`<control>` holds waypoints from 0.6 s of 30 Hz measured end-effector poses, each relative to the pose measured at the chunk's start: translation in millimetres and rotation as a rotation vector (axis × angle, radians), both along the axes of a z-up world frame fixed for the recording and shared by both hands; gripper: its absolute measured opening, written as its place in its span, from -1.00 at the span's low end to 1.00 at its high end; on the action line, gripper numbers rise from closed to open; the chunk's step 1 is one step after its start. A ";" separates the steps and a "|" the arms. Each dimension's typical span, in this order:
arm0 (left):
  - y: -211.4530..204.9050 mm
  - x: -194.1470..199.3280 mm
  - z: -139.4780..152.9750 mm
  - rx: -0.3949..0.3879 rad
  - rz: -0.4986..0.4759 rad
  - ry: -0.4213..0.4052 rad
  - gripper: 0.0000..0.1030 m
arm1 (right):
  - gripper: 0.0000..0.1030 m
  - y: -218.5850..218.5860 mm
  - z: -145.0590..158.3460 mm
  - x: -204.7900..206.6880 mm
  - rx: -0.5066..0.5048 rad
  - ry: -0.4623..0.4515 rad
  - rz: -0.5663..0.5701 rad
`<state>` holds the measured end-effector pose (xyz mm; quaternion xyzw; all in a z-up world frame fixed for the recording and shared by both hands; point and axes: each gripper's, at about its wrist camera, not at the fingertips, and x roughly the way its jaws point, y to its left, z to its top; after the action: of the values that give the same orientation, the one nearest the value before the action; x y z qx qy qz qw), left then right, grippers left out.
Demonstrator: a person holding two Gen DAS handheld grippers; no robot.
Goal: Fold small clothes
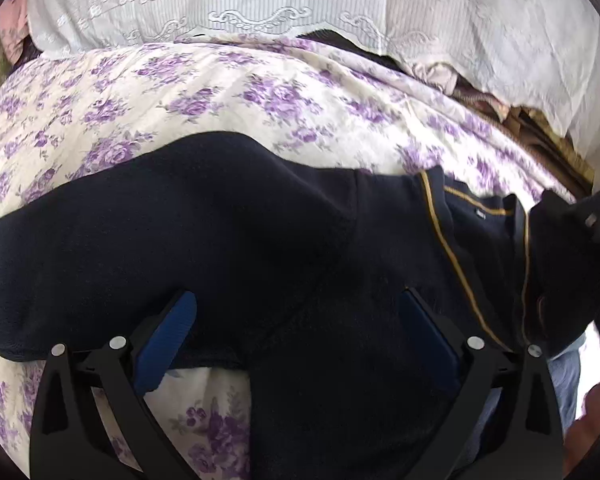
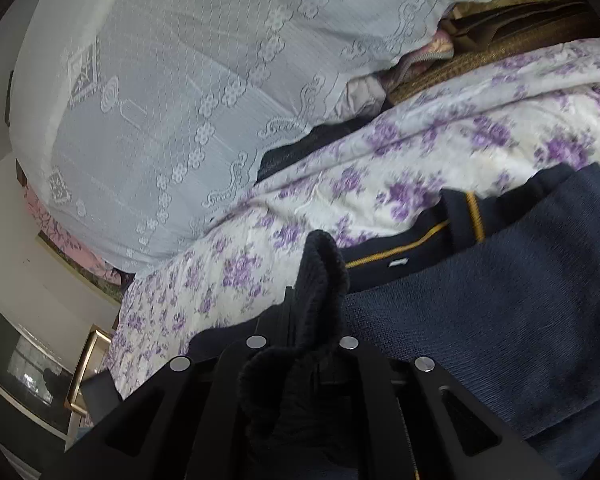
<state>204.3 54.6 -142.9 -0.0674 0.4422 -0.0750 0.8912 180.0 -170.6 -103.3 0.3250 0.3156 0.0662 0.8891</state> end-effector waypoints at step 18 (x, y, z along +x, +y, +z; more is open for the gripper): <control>0.8 -17.4 25.5 0.049 0.026 -0.099 0.91 | 0.93 -41.9 45.5 -55.8 -0.327 -0.091 0.104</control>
<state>186.8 55.4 -117.4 -0.0473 0.3982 -0.0559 0.9144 124.2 -212.5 -57.8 0.1558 0.2980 0.0744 0.9388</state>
